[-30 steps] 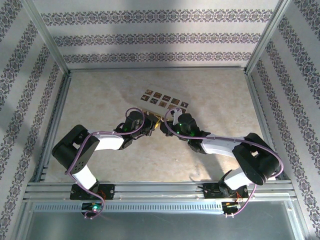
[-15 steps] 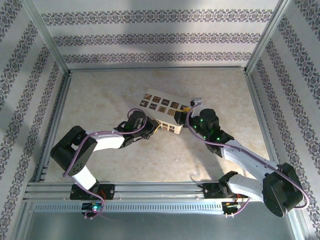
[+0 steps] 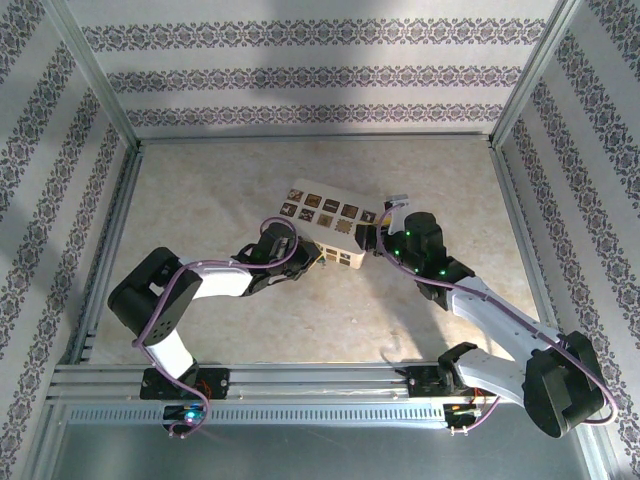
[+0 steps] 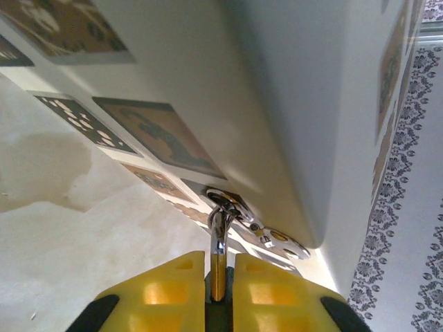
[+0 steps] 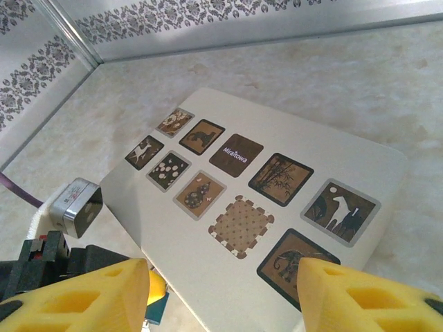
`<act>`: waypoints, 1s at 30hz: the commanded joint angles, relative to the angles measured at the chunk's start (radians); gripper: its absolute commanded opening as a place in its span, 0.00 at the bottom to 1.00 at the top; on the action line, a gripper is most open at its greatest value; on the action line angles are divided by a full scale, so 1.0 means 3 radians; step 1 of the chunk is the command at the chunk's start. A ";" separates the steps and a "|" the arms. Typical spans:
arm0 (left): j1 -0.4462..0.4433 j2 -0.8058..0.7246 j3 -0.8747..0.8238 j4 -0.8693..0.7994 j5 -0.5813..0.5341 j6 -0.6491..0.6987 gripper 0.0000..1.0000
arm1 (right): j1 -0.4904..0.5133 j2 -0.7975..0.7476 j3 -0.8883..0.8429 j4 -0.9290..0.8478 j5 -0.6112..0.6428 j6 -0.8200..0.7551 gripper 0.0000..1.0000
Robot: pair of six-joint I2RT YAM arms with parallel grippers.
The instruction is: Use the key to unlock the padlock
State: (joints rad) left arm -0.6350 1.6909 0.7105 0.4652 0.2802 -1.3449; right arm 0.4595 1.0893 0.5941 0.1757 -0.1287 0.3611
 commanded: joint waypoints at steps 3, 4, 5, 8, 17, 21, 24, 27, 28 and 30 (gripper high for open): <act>-0.0031 -0.0004 -0.0097 0.0134 -0.0088 0.0035 0.25 | -0.0067 -0.0033 0.0073 -0.0068 -0.0046 -0.0056 0.58; -0.0031 -0.0019 -0.0112 0.0137 -0.0100 0.0037 0.27 | -0.0074 -0.0041 0.0075 -0.0078 -0.0046 -0.0056 0.58; -0.0031 -0.0035 -0.0122 0.0137 -0.0113 0.0034 0.29 | -0.0082 -0.0046 0.0075 -0.0087 -0.0043 -0.0061 0.58; -0.0031 -0.0112 -0.0167 0.0100 -0.0164 0.0038 0.33 | -0.0099 -0.0063 0.0088 -0.0114 -0.0046 -0.0073 0.58; 0.0025 -0.0777 -0.0295 -0.0471 -0.0545 0.0353 0.47 | -0.0199 -0.0083 0.0139 -0.0356 -0.0159 -0.0074 0.63; 0.0194 -0.1234 -0.0185 -0.1120 -0.0754 0.0788 0.58 | -0.0284 -0.0154 0.0072 -0.0416 -0.0258 -0.0034 0.73; 0.0407 -0.1446 -0.0117 -0.1352 -0.0782 0.1093 0.73 | -0.0403 -0.0191 0.0024 -0.0464 -0.0328 0.0109 0.84; 0.0754 -0.1441 -0.0033 -0.1332 -0.0418 0.1337 0.78 | -0.0618 -0.0150 0.0004 -0.0494 -0.0590 0.0378 0.98; 0.0863 -0.1403 0.0021 -0.1328 -0.0284 0.1419 0.78 | -0.0709 -0.0114 0.0001 -0.0489 -0.0727 0.0481 0.99; 0.1022 -0.1304 0.0147 -0.1353 -0.0068 0.1566 0.79 | -0.0854 -0.0013 0.0020 -0.0484 -0.0988 0.0647 0.98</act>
State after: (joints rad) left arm -0.3771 1.2751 0.7033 0.1257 0.1654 -1.0023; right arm 0.2424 1.0584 0.6060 0.0410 -0.3023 0.4629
